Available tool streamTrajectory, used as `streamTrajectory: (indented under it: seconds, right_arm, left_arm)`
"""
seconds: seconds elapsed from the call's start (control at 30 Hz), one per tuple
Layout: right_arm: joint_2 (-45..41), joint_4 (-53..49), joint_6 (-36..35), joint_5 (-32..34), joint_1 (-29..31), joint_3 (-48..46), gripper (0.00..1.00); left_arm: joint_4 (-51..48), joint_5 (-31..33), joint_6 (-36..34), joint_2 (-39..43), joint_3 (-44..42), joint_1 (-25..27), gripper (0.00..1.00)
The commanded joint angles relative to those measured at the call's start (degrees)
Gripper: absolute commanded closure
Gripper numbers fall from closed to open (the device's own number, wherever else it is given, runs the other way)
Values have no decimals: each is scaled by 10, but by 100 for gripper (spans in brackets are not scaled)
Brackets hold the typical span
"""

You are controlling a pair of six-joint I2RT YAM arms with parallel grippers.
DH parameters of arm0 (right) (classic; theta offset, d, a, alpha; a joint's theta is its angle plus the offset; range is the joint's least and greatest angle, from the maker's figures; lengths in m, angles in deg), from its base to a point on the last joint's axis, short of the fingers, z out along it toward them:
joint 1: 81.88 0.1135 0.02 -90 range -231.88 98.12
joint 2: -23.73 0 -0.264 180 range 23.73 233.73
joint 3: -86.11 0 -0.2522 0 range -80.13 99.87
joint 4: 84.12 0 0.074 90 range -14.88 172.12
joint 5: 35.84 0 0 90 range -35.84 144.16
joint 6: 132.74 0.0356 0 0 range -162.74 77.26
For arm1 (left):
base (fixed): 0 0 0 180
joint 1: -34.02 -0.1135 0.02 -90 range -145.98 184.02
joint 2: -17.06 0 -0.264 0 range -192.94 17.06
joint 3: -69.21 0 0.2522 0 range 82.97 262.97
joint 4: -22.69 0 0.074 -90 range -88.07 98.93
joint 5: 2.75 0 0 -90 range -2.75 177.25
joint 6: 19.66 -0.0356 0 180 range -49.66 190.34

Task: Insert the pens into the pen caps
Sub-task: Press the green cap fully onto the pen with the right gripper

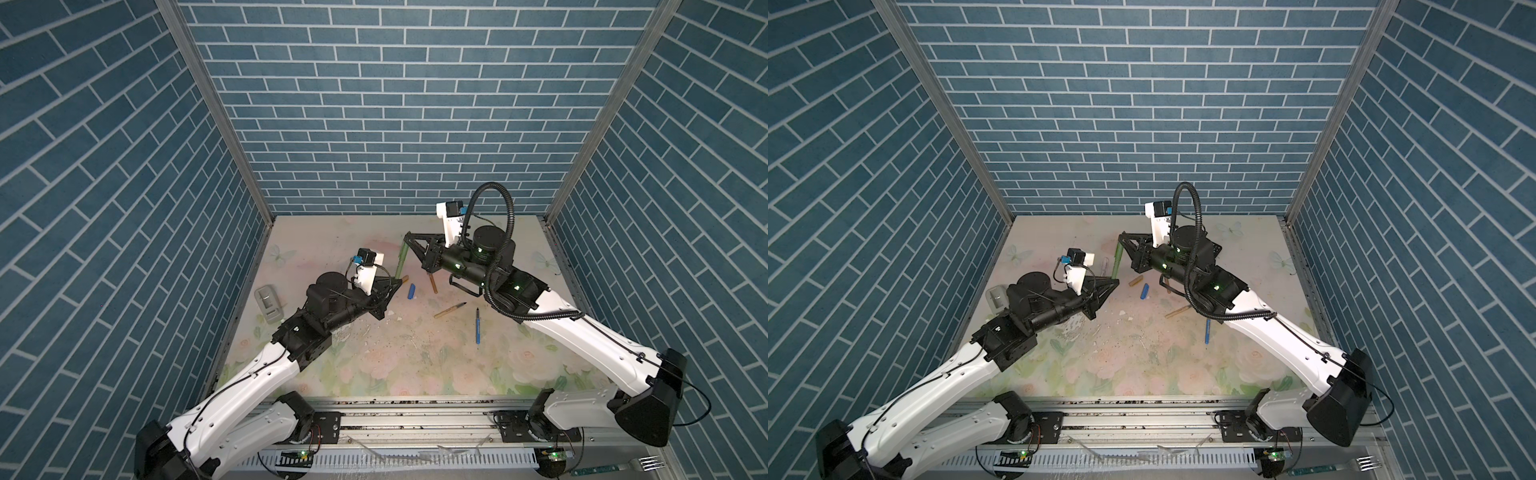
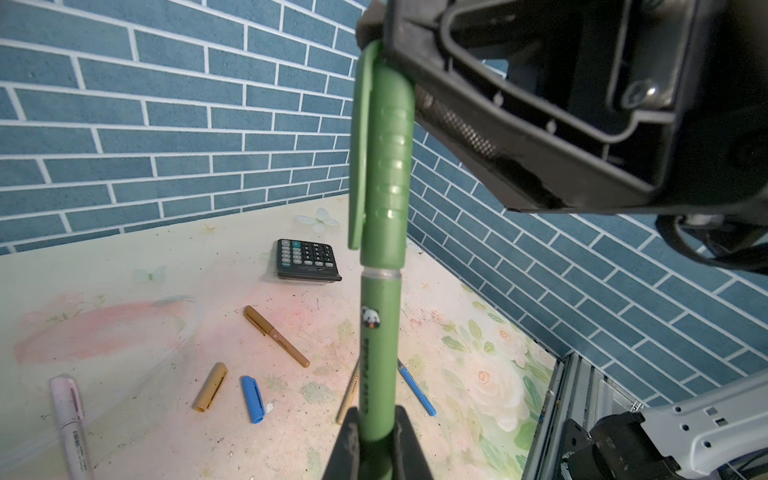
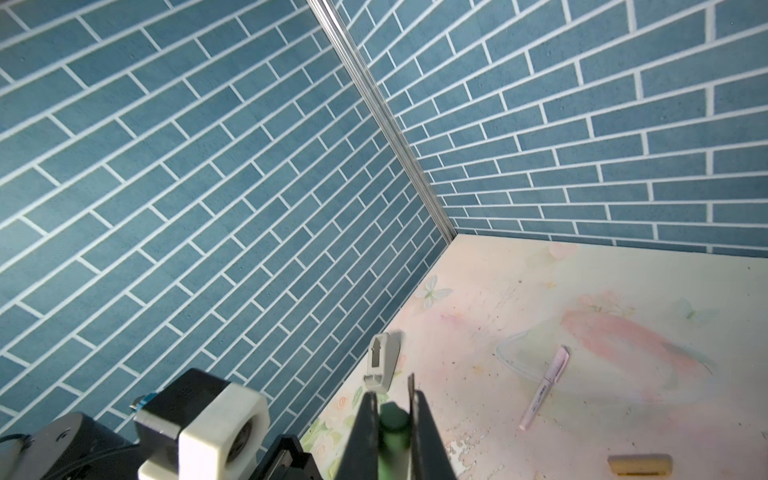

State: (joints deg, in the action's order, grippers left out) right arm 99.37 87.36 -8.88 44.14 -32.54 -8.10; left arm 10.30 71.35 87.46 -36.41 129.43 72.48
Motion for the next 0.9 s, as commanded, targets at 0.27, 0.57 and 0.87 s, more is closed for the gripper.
streamTrajectory:
  seconds: [0.27, 0.57, 0.87]
  right_arm:
    - [-7, -63, 8, -41, 21, -85, 100]
    - [-6, -49, 19, -33, 37, -117, 100]
    - [4, -27, 33, -32, 47, -137, 100]
  left_arm:
    - [136, 87, 30, -10, 87, -12, 100]
    - [145, 93, 22, -23, 113, -12, 100]
    - [156, 93, 14, -42, 153, -13, 100]
